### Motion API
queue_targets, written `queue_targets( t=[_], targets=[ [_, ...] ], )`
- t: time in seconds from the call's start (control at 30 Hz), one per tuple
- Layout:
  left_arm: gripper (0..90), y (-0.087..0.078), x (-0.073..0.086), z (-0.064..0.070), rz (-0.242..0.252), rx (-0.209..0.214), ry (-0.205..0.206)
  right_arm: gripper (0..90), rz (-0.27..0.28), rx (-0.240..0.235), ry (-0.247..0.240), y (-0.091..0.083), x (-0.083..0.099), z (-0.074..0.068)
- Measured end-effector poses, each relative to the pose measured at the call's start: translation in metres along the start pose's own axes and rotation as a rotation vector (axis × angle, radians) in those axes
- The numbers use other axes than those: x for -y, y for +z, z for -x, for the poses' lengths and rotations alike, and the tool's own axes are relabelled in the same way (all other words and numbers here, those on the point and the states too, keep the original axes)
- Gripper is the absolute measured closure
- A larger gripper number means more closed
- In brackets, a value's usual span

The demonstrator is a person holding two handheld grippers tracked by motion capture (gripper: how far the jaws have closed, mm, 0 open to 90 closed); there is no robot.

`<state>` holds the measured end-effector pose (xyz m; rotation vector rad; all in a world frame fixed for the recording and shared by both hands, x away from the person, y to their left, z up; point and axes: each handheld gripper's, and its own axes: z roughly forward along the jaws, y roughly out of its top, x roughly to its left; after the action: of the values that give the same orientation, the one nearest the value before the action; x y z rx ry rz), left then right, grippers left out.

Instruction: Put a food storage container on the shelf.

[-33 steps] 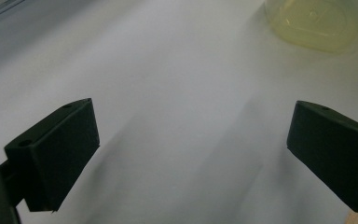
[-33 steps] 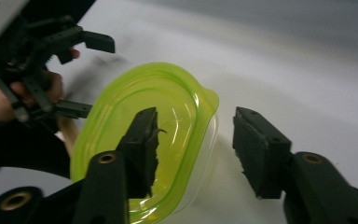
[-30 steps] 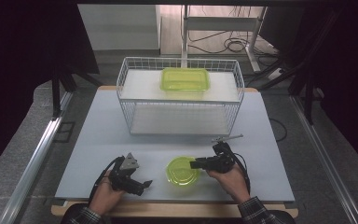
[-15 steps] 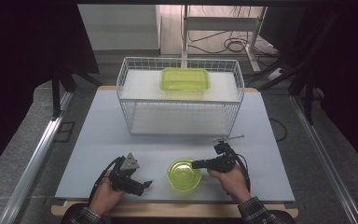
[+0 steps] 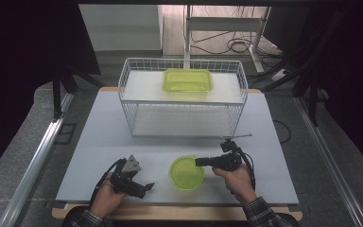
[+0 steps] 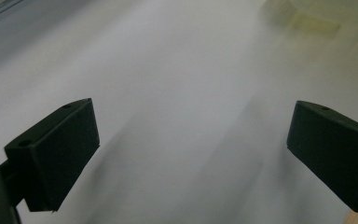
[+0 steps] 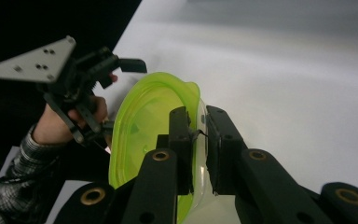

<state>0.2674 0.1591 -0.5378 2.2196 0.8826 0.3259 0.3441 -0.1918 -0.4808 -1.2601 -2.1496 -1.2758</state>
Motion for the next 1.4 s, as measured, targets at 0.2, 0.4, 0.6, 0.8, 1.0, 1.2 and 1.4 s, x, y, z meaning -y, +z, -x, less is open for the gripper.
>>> queue_targets(
  t=[0.2, 0.4, 0.6, 0.8, 1.0, 1.2, 1.4],
  targets=[
    [2.2, -0.001, 0.0, 0.0, 0.003, -0.002, -0.001, 81.3, 0.032, -0.011, 0.001, -0.008, -0.011, -0.004],
    [2.2, -0.002, 0.0, -0.001, 0.009, -0.005, -0.006, 81.3, 0.061, -0.021, -0.01, -0.016, -0.021, -0.009],
    [2.1, -0.002, 0.0, -0.001, 0.009, -0.006, -0.007, 81.3, 0.089, -0.027, -0.017, -0.025, -0.033, -0.014],
    [2.1, -0.002, 0.0, -0.002, 0.012, -0.006, -0.012, 81.3, 0.121, -0.037, -0.021, -0.034, -0.046, -0.017],
    [2.1, -0.002, 0.0, -0.002, 0.009, -0.006, -0.009, 81.4, 0.15, -0.041, -0.033, -0.043, -0.058, -0.021],
    [2.1, -0.002, 0.0, -0.001, 0.009, -0.005, -0.01, 81.4, 0.173, -0.041, -0.042, -0.052, -0.071, -0.028],
    [2.1, -0.002, 0.0, -0.002, 0.009, -0.004, -0.01, 81.4, 0.195, -0.051, -0.046, -0.06, -0.082, -0.032]
  ],
)
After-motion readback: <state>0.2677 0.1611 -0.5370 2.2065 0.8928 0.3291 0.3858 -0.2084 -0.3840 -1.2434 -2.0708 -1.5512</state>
